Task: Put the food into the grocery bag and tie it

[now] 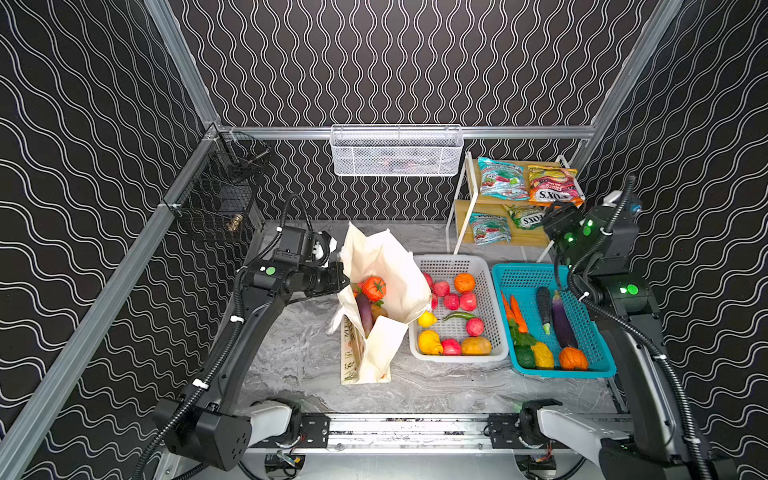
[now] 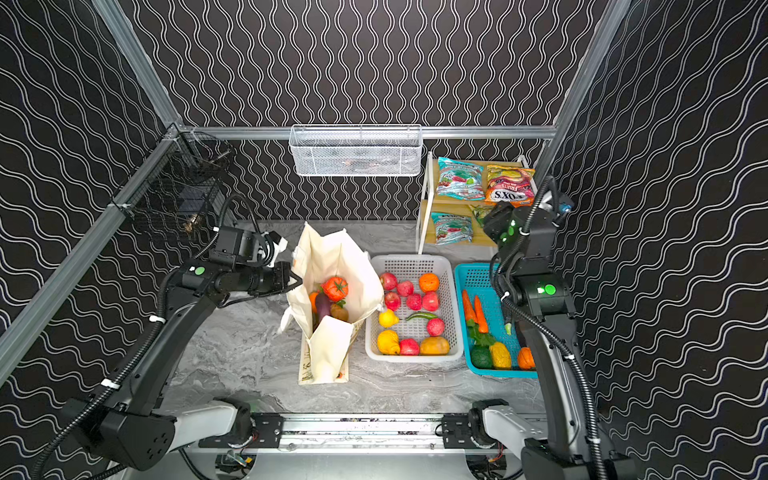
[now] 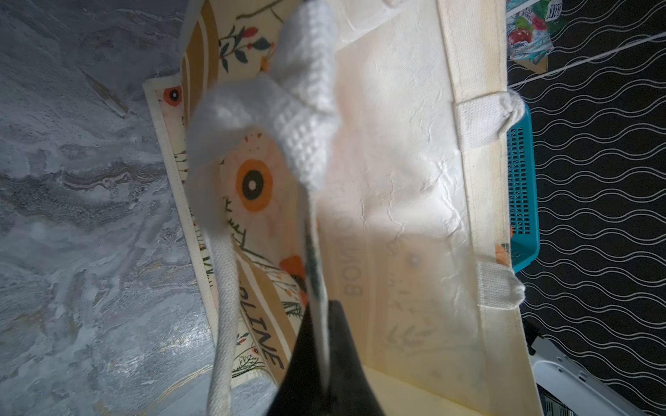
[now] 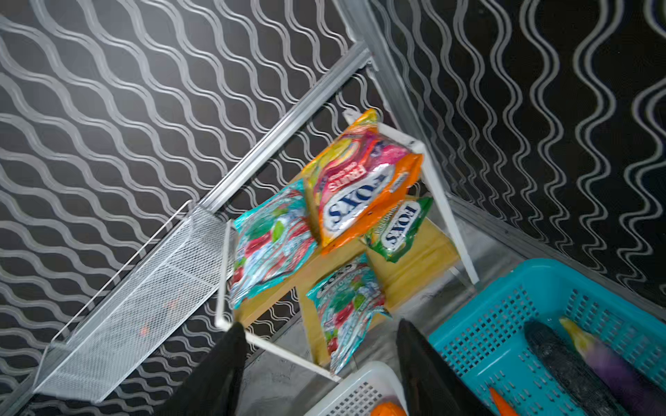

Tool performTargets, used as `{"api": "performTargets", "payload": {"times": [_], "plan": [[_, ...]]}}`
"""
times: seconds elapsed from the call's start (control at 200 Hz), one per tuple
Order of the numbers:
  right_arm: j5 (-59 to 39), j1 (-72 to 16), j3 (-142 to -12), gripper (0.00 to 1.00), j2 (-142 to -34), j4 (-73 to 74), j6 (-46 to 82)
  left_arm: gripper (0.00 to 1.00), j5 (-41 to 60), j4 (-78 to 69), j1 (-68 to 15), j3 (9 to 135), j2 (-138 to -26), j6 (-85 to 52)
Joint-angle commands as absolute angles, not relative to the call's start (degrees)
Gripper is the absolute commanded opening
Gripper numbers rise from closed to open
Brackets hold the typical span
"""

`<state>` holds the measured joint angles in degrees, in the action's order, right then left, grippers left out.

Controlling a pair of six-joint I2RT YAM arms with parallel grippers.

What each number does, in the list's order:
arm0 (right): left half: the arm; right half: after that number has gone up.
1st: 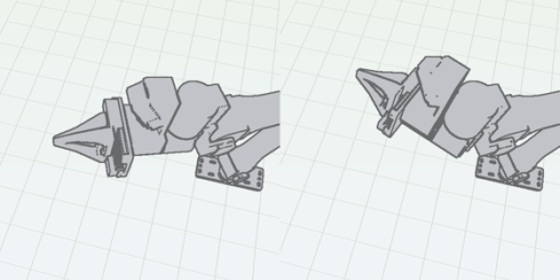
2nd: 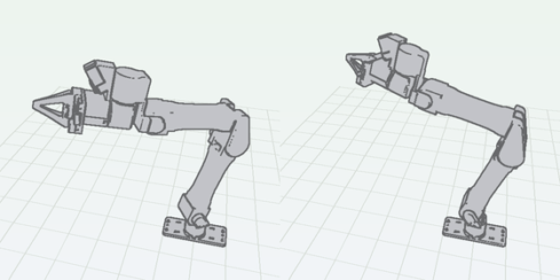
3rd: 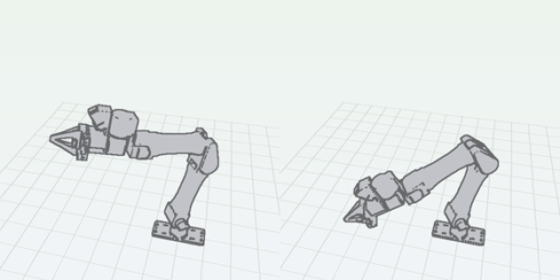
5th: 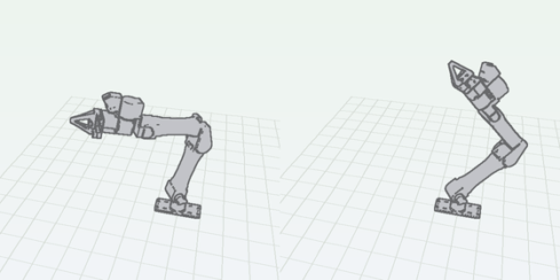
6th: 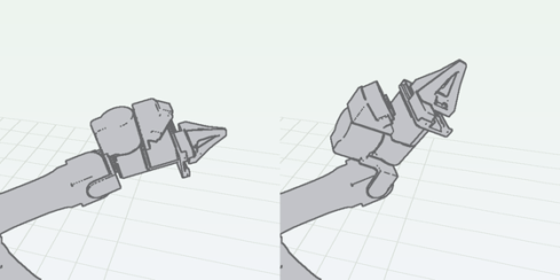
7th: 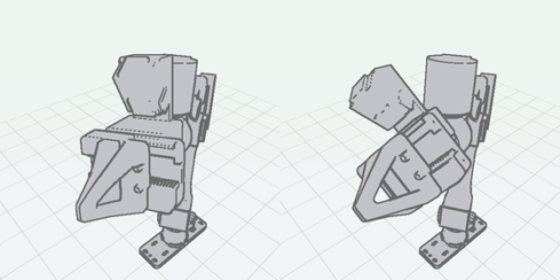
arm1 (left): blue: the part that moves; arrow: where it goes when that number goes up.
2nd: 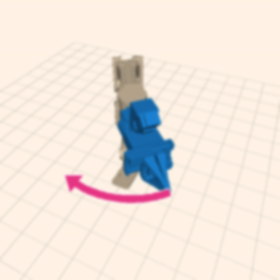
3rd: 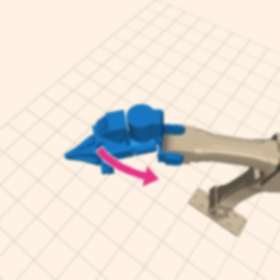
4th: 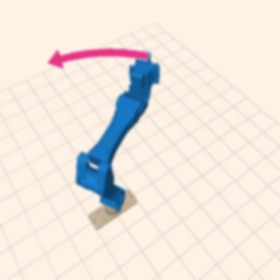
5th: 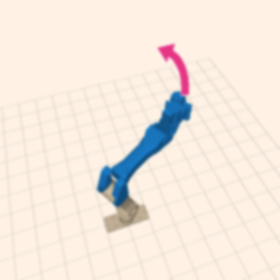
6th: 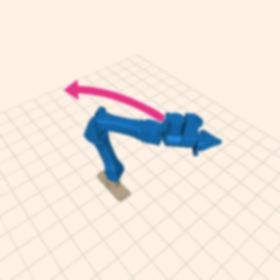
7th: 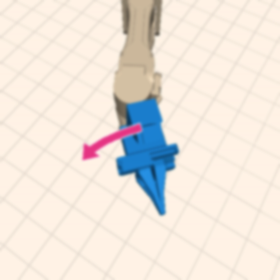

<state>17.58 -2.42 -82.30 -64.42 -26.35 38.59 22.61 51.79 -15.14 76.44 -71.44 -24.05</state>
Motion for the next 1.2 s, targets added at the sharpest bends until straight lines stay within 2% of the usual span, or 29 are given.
{"api": "performTargets", "payload": {"times": [0.0,0.16,0.401,0.561,0.791,0.881,1.197], "plan": [[2.96,3.75,-80.72,0.64,-66.19,-24.85,45.05,0.00,23.03,51.43,-15.29,75.64,-71.06,-24.18],[-9.01,7.65,-73.86,0.53,-68.25,-20.89,49.78,0.00,23.38,51.17,-15.24,75.15,-70.67,-24.19],[-13.28,7.65,-59.42,0.51,-66.29,-10.59,53.87,0.00,23.73,51.15,-15.29,75.59,-70.53,-23.82],[-16.71,7.65,-52.76,0.49,-69.22,-1.14,57.35,0.00,23.88,50.87,-15.24,74.78,-70.69,-23.77],[-23.85,7.50,-52.78,0.41,-78.37,9.70,61.92,0.00,23.59,51.15,-15.27,75.11,-70.74,-23.55],[-24.08,7.16,-52.62,0.35,-80.24,13.47,63.51,0.00,23.71,51.42,-15.22,75.58,-70.79,-23.42],[-22.31,5.47,-55.26,0.29,-85.81,19.67,66.26,0.00,23.47,51.42,-15.23,75.85,-70.75,-23.58]]}}
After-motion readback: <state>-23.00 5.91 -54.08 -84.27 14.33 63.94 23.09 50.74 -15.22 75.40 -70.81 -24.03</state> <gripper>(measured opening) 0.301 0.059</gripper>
